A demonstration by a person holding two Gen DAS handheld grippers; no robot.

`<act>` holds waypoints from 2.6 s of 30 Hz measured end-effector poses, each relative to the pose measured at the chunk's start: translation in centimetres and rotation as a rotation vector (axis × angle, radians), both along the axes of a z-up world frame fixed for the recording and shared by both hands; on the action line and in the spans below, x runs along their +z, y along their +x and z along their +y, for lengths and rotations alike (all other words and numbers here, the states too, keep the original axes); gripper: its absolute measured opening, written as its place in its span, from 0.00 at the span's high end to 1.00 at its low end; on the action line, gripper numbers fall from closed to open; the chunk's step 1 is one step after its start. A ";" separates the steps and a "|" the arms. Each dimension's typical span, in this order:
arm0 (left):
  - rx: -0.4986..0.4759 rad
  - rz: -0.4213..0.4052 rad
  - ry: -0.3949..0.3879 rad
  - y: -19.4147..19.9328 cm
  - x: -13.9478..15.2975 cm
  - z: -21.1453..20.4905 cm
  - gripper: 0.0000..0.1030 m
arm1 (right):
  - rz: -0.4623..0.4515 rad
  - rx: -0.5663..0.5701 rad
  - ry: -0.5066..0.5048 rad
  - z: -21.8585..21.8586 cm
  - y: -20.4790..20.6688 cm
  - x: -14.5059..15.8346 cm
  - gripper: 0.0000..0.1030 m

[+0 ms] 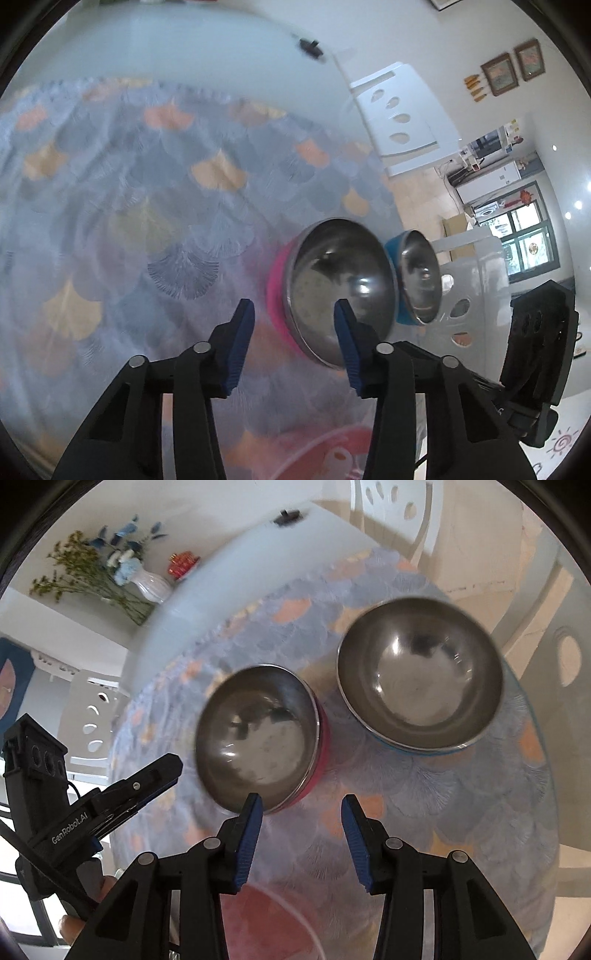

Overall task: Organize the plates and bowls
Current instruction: 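Open both grippers and move to the pink-sided steel bowl, then close both grippers on the rim of the pink-sided steel bowl, then carry the steel bowl over the pink bowl and lower it inside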

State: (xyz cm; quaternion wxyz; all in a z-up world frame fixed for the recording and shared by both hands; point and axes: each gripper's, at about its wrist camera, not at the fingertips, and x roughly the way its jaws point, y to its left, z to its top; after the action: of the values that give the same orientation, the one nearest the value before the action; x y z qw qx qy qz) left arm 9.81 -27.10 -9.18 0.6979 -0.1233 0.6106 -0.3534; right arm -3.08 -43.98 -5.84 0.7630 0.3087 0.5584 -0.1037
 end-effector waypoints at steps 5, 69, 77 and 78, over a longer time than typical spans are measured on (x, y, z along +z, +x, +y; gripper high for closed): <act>-0.020 0.045 0.024 0.6 -2.4 -1.3 0.74 | 0.023 0.001 0.000 -0.9 1.6 -1.9 0.65; -0.073 -0.050 0.154 -16.0 2.9 5.6 0.77 | 0.137 0.173 -0.027 7.5 -10.1 2.2 0.80; -0.054 -0.026 0.177 -15.9 2.3 6.1 0.70 | 0.146 0.174 -0.032 7.5 -9.4 1.8 0.80; -0.052 -0.024 0.177 -15.8 2.3 6.2 0.70 | 0.144 0.172 -0.029 7.4 -9.5 1.8 0.80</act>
State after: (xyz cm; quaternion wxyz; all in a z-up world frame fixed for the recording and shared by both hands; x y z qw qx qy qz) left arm -6.03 -20.93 -6.83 0.7039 -0.0409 0.6340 -0.3175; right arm -12.60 -36.54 -4.05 0.7312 0.2406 0.6347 -0.0678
